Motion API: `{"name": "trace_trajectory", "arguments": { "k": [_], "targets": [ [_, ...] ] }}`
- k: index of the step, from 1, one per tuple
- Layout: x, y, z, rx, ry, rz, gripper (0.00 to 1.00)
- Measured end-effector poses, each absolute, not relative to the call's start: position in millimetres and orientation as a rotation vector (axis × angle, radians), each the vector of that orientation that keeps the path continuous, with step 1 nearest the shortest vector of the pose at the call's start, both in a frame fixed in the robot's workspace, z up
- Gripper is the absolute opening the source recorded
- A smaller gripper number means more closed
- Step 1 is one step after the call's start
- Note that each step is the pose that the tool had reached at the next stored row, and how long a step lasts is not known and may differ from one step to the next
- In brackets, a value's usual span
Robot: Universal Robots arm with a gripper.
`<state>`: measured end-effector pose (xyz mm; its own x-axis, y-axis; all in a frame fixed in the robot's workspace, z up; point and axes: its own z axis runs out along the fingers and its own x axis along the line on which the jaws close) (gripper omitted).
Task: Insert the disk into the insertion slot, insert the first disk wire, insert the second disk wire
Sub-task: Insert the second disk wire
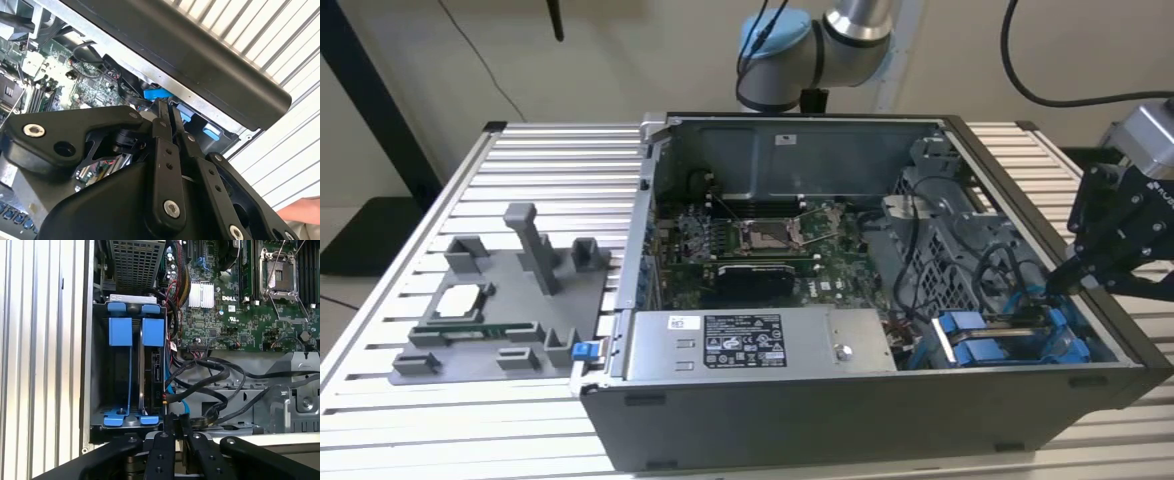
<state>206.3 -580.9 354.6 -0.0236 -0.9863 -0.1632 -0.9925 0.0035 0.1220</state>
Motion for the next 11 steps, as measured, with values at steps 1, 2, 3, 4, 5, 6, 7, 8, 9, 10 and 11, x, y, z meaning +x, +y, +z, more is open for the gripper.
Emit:
{"name": "trace_trajectory", "arguments": {
  "k": [1,2,3,4,5,6,7,8,9,10,11],
  "targets": [
    [206,-581,355,-2.173,2.203,0.315,0.0],
    [206,-581,355,-2.173,2.203,0.315,0.0],
    [206,-581,356,-2.173,2.204,0.315,0.0],
    [205,-581,358,-2.172,2.204,0.315,0.0],
    [205,-581,359,-2.172,2.205,0.315,0.0],
    [204,-581,361,-2.172,2.205,0.315,0.0],
    [203,-581,362,-2.171,2.205,0.316,0.0],
    [202,-581,364,-2.171,2.206,0.316,0.0],
    [201,-581,365,-2.17,2.206,0.316,0.0],
    [200,-581,366,-2.169,2.207,0.316,0.0],
    [199,-581,367,-2.169,2.208,0.316,0.0]
  ]
}}
